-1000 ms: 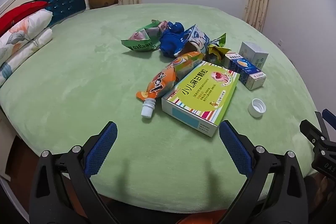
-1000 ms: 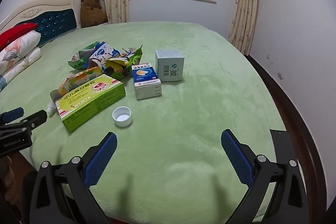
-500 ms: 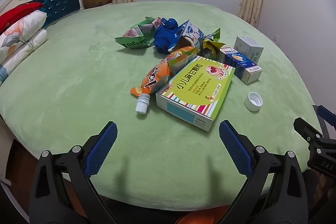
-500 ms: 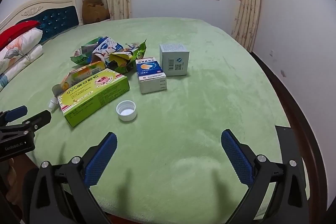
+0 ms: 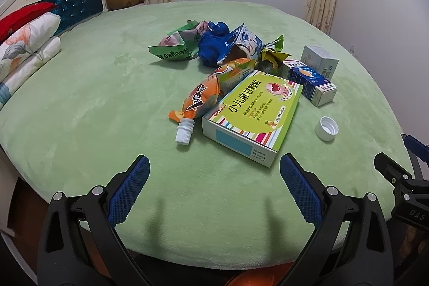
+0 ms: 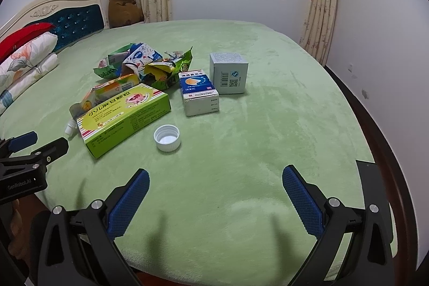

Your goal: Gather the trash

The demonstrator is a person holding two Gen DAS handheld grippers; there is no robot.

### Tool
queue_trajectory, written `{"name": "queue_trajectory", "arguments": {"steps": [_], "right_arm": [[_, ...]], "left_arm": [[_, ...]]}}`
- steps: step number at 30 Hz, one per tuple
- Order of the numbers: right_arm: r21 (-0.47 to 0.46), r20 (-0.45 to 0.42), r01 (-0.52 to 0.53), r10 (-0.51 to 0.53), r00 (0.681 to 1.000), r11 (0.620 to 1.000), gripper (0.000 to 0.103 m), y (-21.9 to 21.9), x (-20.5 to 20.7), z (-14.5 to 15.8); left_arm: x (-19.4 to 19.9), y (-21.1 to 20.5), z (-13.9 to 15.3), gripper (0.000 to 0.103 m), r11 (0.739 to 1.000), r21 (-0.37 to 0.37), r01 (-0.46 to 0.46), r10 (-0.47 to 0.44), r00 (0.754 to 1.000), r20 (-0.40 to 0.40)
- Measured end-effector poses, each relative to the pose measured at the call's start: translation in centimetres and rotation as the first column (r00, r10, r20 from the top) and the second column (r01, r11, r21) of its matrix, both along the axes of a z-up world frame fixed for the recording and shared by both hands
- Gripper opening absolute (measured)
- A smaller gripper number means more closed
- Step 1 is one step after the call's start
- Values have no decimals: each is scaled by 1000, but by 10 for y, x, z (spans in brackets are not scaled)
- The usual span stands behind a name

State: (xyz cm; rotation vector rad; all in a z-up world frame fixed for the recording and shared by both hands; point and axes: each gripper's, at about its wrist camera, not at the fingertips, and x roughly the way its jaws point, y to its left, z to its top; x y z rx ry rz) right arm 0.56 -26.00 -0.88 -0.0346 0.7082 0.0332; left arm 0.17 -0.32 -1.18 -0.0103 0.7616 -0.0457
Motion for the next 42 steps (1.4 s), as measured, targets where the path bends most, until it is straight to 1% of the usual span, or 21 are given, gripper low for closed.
{"name": "queue_trajectory", "arguments": {"steps": [42], "right_arm": [[9, -6, -2, 2, 1000, 1000, 98, -2, 2, 0]], "left_arm": [[1, 1, 0, 95, 1000, -4, 0, 0, 1000, -1]]}}
